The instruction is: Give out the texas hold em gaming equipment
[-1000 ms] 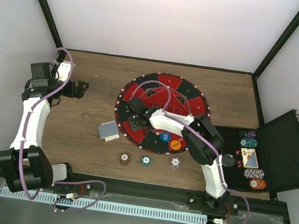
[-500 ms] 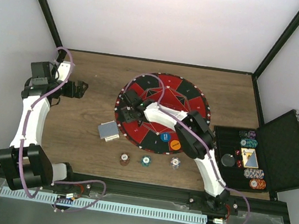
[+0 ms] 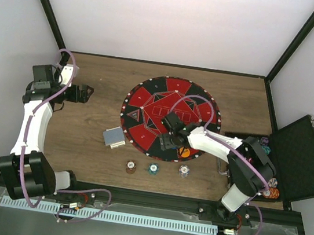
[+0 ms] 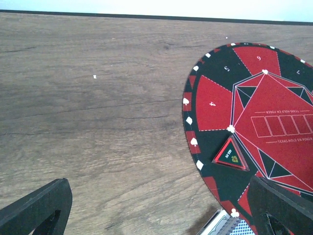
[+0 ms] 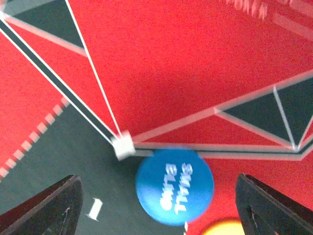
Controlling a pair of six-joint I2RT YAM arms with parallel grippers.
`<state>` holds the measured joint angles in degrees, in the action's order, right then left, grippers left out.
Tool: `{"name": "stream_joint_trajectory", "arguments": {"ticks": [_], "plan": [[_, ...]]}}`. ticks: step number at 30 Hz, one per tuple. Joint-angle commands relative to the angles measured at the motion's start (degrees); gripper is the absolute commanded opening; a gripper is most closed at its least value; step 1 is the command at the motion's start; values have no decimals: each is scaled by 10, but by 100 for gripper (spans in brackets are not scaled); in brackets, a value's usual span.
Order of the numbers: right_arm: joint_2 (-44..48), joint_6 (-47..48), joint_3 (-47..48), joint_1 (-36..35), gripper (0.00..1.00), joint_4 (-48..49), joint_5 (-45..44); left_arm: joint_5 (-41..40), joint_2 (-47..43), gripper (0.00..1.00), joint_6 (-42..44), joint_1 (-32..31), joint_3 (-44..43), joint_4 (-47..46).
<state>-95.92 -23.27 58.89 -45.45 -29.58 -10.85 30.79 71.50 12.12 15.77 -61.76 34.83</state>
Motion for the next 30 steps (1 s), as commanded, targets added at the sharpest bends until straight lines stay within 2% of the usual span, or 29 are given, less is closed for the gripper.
{"name": "stream_joint_trajectory", "arguments": {"ticks": [1,6,9,13,24,28,30], "plan": [[30,-26,-45,2,87,3,-4,19,1,100,-8,3,-14,-3],[19,-22,-53,3,85,14,12,18,2,100,-10,3,-19,-2],[13,-18,-59,3,81,26,21,14,1,100,-6,3,-20,1],[1,-15,-60,3,69,33,28,9,1,100,-4,3,-20,1],[-5,-12,-70,3,59,28,15,13,5,100,-8,3,-26,0],[-4,-12,-65,3,58,11,1,9,6,100,-8,3,-25,2],[4,-11,-62,3,63,0,-5,9,5,100,-8,3,-24,2]]}}
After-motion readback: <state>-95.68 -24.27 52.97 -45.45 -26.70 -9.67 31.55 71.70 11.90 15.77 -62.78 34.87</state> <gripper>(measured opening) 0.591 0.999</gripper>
